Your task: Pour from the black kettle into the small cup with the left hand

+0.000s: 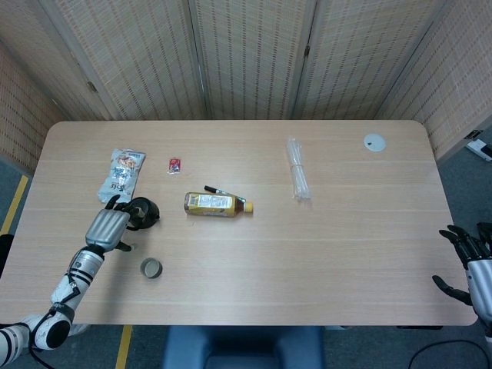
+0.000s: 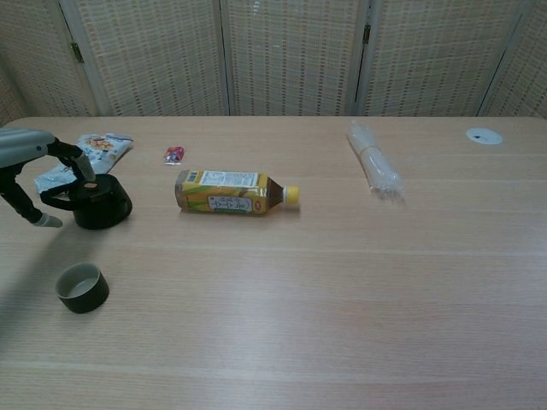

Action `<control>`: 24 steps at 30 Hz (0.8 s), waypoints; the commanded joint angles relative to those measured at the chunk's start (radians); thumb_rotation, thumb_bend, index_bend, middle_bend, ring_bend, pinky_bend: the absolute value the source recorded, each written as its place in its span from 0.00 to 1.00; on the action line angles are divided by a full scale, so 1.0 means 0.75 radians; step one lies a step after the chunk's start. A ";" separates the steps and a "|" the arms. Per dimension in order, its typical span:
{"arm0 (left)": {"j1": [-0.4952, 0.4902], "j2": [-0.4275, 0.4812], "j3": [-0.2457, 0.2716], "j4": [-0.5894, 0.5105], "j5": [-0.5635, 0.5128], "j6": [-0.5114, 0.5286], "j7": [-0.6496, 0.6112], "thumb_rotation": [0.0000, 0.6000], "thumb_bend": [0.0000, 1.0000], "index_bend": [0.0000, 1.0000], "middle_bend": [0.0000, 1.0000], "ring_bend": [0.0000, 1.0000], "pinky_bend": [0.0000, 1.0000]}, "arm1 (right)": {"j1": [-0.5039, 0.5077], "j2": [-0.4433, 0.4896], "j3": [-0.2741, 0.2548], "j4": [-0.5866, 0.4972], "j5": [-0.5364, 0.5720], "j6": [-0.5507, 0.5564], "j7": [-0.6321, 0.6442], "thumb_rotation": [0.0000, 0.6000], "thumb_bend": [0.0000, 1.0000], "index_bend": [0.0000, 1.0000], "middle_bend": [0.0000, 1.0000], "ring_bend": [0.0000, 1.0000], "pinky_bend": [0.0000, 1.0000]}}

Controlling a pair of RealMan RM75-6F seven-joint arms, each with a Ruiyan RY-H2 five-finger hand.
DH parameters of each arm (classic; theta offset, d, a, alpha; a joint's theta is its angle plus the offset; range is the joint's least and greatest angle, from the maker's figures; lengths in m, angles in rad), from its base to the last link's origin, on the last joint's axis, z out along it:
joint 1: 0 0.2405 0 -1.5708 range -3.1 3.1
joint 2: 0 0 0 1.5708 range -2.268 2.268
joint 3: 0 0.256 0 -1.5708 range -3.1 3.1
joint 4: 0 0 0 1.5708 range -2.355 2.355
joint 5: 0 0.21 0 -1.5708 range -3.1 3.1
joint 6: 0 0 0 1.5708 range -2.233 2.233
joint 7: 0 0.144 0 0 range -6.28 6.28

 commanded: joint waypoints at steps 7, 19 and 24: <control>0.010 -0.008 0.015 0.017 -0.025 -0.025 0.008 1.00 0.20 0.34 0.36 0.25 0.00 | 0.002 -0.002 -0.001 -0.002 -0.006 0.000 -0.006 1.00 0.17 0.20 0.22 0.28 0.10; 0.011 -0.027 0.023 0.050 -0.031 -0.049 0.011 1.00 0.20 0.35 0.37 0.26 0.00 | -0.004 -0.003 -0.004 -0.007 -0.004 0.004 -0.013 1.00 0.17 0.20 0.22 0.28 0.10; 0.008 -0.040 0.024 0.073 -0.034 -0.062 0.010 1.00 0.20 0.36 0.38 0.28 0.00 | -0.005 -0.002 -0.004 -0.011 -0.005 0.006 -0.018 1.00 0.17 0.20 0.22 0.28 0.10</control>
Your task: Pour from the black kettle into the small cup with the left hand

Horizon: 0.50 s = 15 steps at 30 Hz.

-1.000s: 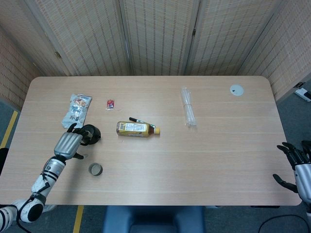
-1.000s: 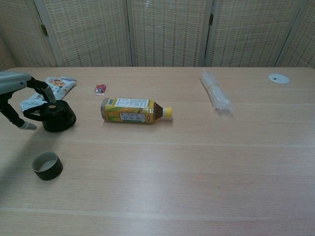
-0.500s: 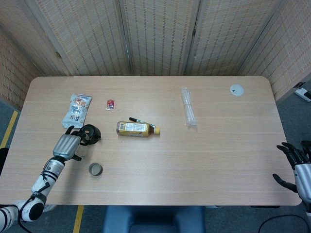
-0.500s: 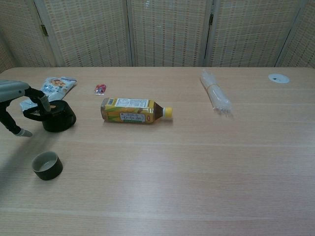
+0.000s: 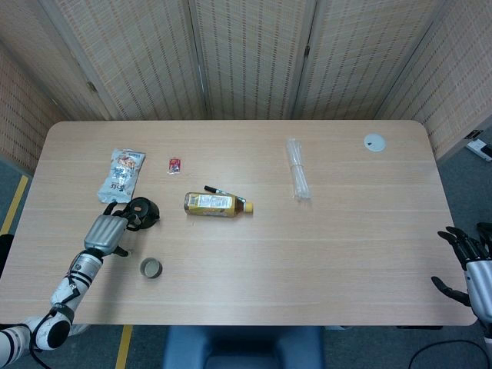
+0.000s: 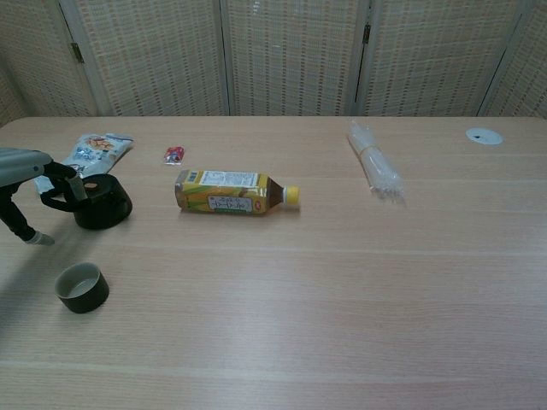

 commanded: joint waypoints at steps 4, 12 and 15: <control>-0.002 -0.015 -0.002 0.026 -0.002 -0.009 -0.006 1.00 0.20 0.37 0.39 0.28 0.00 | -0.002 0.004 0.002 -0.004 0.002 0.003 -0.003 1.00 0.17 0.20 0.22 0.28 0.10; -0.010 -0.030 -0.003 0.060 -0.016 -0.038 -0.004 1.00 0.20 0.38 0.39 0.28 0.00 | -0.001 0.001 0.002 -0.001 0.008 -0.002 -0.001 1.00 0.17 0.21 0.22 0.28 0.10; -0.011 -0.032 -0.002 0.068 -0.016 -0.045 -0.006 1.00 0.20 0.38 0.40 0.29 0.00 | 0.000 0.000 0.003 0.000 0.010 -0.005 0.000 1.00 0.17 0.21 0.22 0.28 0.10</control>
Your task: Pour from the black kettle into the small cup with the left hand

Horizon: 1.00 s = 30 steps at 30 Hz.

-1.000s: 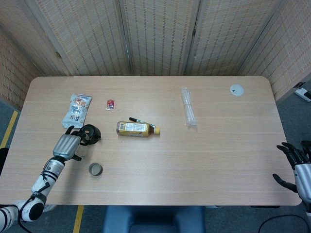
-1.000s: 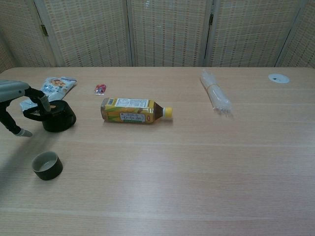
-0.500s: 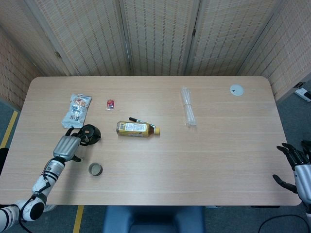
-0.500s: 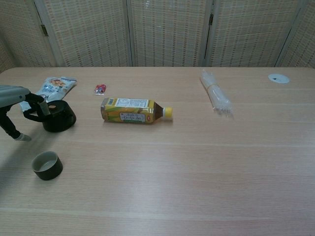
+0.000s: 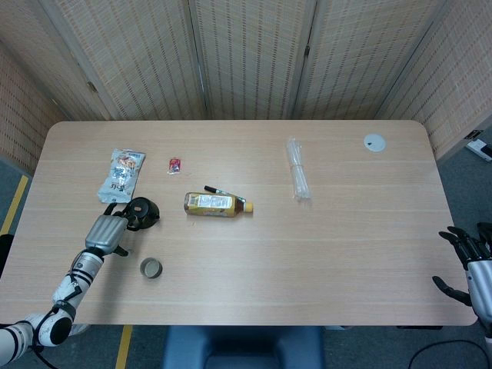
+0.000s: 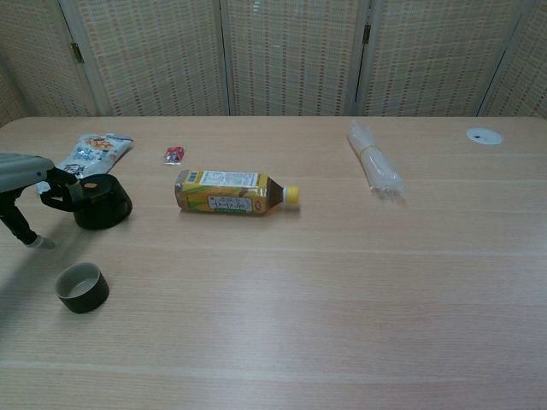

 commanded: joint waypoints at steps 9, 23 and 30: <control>0.002 -0.015 0.013 0.025 0.003 -0.016 0.002 1.00 0.20 0.40 0.41 0.31 0.00 | 0.004 -0.001 0.003 0.002 0.004 -0.005 0.003 1.00 0.17 0.21 0.22 0.28 0.10; 0.000 -0.053 0.021 0.076 0.037 -0.028 -0.014 1.00 0.20 0.48 0.48 0.36 0.00 | 0.000 0.000 0.005 0.001 0.006 0.002 0.002 1.00 0.17 0.22 0.22 0.29 0.10; -0.008 -0.078 0.014 0.122 0.053 -0.032 -0.027 1.00 0.20 0.61 0.60 0.45 0.00 | -0.002 0.002 0.006 0.001 0.008 0.005 0.004 1.00 0.17 0.22 0.22 0.30 0.10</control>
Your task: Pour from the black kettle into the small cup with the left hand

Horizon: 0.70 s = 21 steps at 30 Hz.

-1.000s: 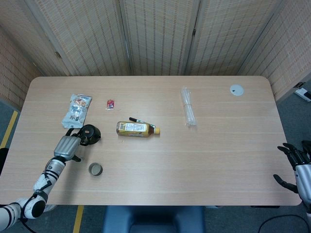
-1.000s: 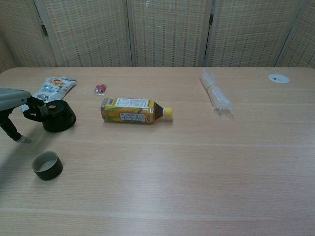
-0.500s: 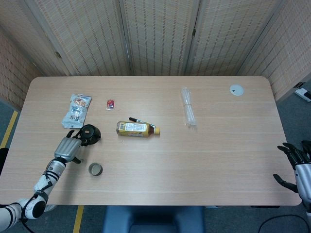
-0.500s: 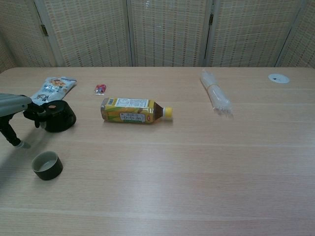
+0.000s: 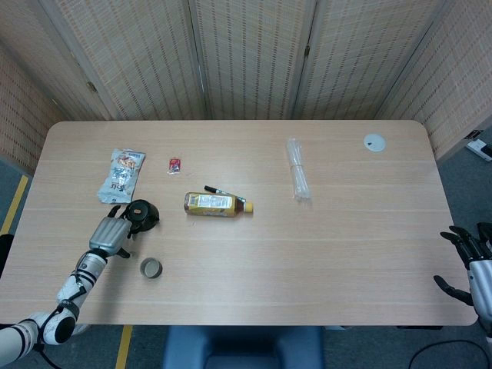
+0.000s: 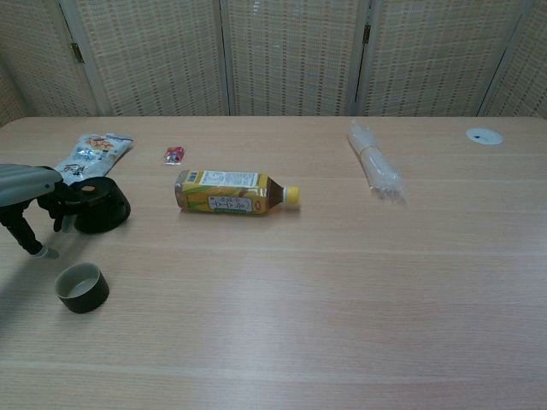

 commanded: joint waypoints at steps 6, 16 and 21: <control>-0.017 -0.030 -0.015 0.071 0.020 -0.009 -0.019 1.00 0.20 0.75 0.75 0.58 0.00 | 0.000 0.001 0.002 0.003 0.004 -0.001 0.004 1.00 0.17 0.22 0.22 0.31 0.10; -0.036 -0.045 -0.041 0.162 0.101 -0.001 -0.145 1.00 0.20 0.92 0.92 0.74 0.00 | 0.000 -0.002 0.006 0.011 0.016 -0.006 0.012 1.00 0.17 0.22 0.22 0.31 0.10; -0.047 -0.032 -0.052 0.170 0.134 -0.021 -0.236 0.99 0.20 0.94 0.94 0.75 0.00 | 0.003 -0.005 0.009 0.019 0.023 -0.013 0.019 1.00 0.17 0.22 0.22 0.31 0.10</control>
